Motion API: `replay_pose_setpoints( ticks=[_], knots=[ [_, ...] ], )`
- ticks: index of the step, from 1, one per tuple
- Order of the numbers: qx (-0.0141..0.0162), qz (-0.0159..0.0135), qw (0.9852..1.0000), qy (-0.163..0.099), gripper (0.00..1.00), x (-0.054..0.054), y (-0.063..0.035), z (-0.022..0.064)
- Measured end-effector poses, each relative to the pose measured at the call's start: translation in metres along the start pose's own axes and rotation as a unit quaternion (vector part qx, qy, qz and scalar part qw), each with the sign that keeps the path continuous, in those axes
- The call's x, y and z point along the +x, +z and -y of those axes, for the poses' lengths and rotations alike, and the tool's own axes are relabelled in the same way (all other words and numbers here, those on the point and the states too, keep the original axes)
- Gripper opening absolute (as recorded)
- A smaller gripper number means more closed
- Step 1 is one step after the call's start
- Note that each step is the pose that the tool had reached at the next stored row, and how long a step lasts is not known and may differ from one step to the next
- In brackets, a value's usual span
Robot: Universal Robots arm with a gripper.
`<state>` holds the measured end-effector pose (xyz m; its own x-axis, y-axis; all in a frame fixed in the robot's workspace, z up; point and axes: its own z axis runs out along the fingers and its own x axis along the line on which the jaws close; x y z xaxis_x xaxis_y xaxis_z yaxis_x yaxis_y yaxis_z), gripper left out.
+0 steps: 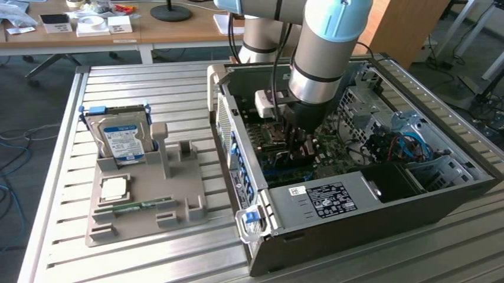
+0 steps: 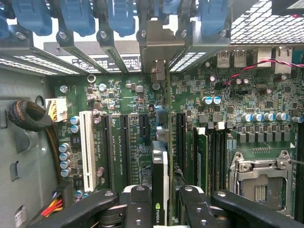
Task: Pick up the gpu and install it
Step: 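Insert the gpu into the slot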
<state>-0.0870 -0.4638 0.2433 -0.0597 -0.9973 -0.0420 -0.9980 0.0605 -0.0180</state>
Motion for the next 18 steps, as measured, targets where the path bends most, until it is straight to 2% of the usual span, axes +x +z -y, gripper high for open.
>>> replay_pose_setpoints(
  ticks=[7,8,10,11,18],
  knots=[
    [0.0,0.0,1.0,0.0,0.27,0.0,0.0,0.0],
    [-0.0002,0.0007,1.0,0.0,0.27,-0.0001,0.0004,-0.0002],
    [0.0003,0.0007,1.0,0.0,0.28,-0.0001,0.0006,-0.0002],
    [0.0001,0.0001,1.0,0.0,0.34,-0.0001,0.0001,-0.0001],
    [0.0,-0.0001,1.0,0.0,0.34,-0.0001,-0.0024,0.0]
  ],
)
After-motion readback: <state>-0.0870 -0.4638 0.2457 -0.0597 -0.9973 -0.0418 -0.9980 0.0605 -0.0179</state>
